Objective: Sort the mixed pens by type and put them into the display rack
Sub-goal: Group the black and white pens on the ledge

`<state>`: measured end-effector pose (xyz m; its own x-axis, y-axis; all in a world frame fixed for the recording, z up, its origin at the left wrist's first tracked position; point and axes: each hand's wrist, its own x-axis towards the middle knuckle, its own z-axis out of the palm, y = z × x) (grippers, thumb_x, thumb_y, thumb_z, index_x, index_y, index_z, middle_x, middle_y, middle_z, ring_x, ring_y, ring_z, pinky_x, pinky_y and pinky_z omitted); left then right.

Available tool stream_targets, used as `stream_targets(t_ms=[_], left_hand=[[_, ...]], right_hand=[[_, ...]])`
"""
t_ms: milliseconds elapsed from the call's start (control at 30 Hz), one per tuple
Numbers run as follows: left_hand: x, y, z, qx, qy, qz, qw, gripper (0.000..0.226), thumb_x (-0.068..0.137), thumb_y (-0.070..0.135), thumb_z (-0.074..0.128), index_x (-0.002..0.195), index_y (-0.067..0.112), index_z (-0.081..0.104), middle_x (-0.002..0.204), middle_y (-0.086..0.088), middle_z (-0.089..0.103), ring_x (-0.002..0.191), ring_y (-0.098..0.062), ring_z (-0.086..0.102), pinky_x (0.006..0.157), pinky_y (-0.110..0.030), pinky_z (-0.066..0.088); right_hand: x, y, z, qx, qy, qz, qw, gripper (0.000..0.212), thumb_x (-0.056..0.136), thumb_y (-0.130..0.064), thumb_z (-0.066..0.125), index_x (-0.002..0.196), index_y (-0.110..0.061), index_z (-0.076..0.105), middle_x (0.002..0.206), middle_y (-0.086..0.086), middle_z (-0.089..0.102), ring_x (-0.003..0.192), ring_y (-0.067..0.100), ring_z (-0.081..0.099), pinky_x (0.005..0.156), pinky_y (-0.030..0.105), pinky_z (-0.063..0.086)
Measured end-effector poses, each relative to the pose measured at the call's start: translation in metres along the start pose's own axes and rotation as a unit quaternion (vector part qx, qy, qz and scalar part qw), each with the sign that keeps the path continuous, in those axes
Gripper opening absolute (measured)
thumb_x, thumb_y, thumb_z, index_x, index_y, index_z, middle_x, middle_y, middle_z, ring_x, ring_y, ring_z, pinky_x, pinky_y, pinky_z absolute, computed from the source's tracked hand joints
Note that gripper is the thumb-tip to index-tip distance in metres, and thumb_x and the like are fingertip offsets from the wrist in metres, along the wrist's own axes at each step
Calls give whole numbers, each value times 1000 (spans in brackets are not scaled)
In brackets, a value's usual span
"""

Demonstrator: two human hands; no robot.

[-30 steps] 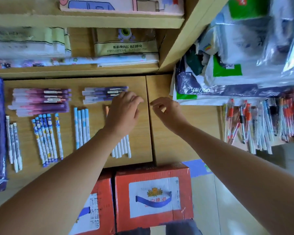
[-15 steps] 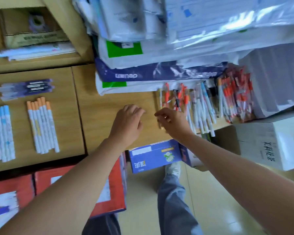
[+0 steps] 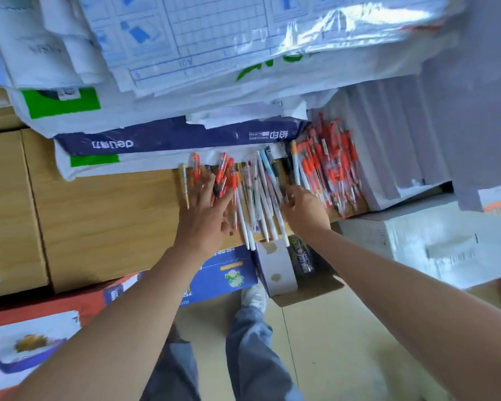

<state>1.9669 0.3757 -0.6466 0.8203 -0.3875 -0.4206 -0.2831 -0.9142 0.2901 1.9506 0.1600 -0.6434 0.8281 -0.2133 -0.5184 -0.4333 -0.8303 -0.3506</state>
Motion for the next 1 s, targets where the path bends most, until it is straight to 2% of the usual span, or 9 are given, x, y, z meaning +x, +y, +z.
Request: stream_targets(t_ms=[100,167,300,400,533,700,800,900,1000], left_hand=[[1,4,2,5,-19,-23,1000,70,90,28,59,151,26,25,160,-14,-2,148,-33,1,118,-52,12],[-1,4,-1,-4,7,-24,1000,67,86,20,62,147,20,34,158,-18,10,145,-37,13,117,-50,19],[-3,0,0,-3,71,-27,997,61,71,9,74,129,15,55,130,-18,45,117,-39,46,94,-48,44],[0,-2,-1,-27,85,-49,995,53,72,9,77,121,13,57,115,-15,48,102,-33,53,82,-43,50],[4,-8,-3,-54,96,-84,990,36,79,10,70,111,13,53,108,-13,52,94,-31,56,71,-39,48],[8,-10,-7,-69,92,-94,989,30,83,11,67,108,13,52,107,-10,56,93,-28,58,61,-30,39],[9,-11,-11,-83,86,-103,987,27,86,15,66,108,12,51,104,-9,58,89,-26,59,58,-28,38],[11,-14,-15,-94,83,-99,987,23,88,17,63,106,12,51,102,-8,59,85,-25,60,58,-29,41],[16,-10,-19,-125,96,-77,984,7,93,18,56,98,14,55,92,-2,62,71,-19,58,55,-29,43]], right_hand=[[4,3,6,-25,-20,1,999,37,97,-22,49,132,-9,45,103,14,64,85,31,63,62,32,47],[8,2,8,-38,-3,5,999,33,97,-24,48,126,-7,46,95,13,64,77,29,60,58,31,44],[19,1,11,-30,7,31,999,32,95,-31,55,114,-7,49,87,9,62,74,27,61,56,33,48],[23,2,13,-6,15,26,1000,32,93,-34,59,109,-7,51,86,7,64,69,23,59,57,32,53],[24,4,13,17,25,13,999,26,92,-34,60,98,-9,56,79,6,65,65,21,61,57,36,56],[19,2,9,53,12,-42,998,14,91,-28,62,87,-16,56,69,-1,62,60,18,60,55,31,53],[17,1,8,41,1,-49,998,11,90,-27,62,88,-16,61,68,-3,61,62,18,60,57,33,54],[19,4,7,74,34,-44,996,10,89,-23,63,90,-13,65,72,-1,64,64,17,60,58,33,54],[19,5,2,103,58,-58,991,8,88,-18,63,90,-11,66,74,0,66,62,15,61,59,32,55]])
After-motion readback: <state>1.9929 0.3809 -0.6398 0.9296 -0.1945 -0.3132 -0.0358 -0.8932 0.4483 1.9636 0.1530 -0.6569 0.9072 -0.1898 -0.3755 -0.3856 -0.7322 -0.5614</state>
